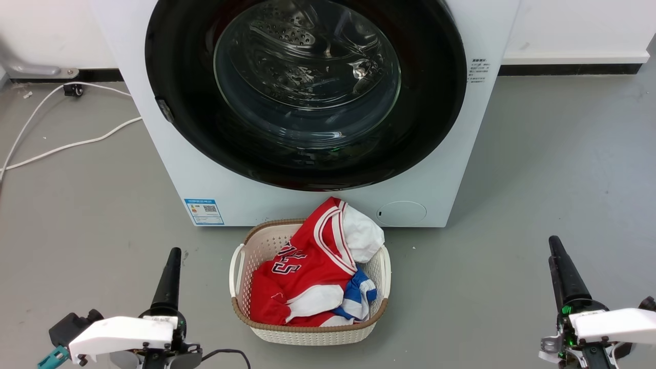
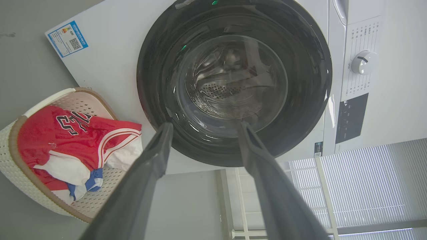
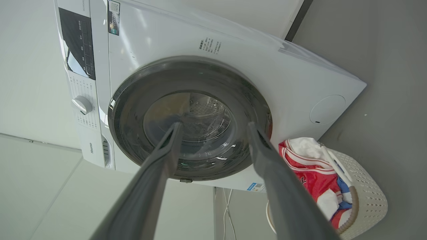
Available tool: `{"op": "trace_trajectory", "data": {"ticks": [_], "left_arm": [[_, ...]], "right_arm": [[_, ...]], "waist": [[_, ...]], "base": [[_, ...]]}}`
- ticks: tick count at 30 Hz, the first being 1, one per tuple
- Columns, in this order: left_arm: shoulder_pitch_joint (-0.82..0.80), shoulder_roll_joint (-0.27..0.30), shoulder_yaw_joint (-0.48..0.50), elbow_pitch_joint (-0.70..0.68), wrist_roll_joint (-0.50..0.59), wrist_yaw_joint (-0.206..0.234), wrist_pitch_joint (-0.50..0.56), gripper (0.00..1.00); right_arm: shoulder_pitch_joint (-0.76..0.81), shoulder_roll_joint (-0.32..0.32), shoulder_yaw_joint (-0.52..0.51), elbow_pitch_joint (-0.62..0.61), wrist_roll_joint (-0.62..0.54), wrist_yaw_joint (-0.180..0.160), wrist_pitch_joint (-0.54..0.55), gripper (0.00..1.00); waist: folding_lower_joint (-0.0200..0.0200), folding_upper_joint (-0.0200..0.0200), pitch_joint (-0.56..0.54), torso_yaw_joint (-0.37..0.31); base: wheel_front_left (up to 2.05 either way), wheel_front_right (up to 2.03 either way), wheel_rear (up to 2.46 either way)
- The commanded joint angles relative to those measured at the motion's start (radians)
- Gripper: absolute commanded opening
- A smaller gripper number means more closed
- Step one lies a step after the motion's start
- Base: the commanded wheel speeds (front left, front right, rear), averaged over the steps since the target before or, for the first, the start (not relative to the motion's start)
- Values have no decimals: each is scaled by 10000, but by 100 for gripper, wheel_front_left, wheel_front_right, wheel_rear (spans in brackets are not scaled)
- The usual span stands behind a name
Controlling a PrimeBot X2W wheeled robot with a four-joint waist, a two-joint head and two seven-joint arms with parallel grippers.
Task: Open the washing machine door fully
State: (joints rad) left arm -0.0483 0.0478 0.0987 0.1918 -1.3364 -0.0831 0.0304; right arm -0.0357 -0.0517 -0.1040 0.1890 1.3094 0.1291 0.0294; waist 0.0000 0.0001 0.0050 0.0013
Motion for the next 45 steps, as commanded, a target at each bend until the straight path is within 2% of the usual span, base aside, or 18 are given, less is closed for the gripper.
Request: {"op": "trace_trajectory", "data": {"ticks": [1,13,30,31,45], "left_arm": [[-84,21,-56,-268,398,57,-96,100],[96,50,-516,-792,3224,593,-581,100],[288,404,-1245,-1143,5945,1398,-1181,100],[318,516,-1452,-1255,6450,1525,-1303,100],[474,788,-2044,-1579,8045,1864,-1710,100]], "right_arm": [[-67,-19,39,-312,-422,16,-95,100],[170,-15,445,-1048,-3468,17,-580,100],[525,-7,680,-1647,-6593,19,-1176,100],[608,-6,701,-1743,-7127,20,-1304,100],[844,0,625,-2065,-8415,21,-1704,100]], "waist": [[0,-1,-1,4],[0,-1,-11,28],[0,-1,-35,57],[0,-1,-47,58],[0,-1,-71,90]], "base": [[0,0,0],[0,0,0],[0,0,0],[0,0,0],[0,0,0]]}}
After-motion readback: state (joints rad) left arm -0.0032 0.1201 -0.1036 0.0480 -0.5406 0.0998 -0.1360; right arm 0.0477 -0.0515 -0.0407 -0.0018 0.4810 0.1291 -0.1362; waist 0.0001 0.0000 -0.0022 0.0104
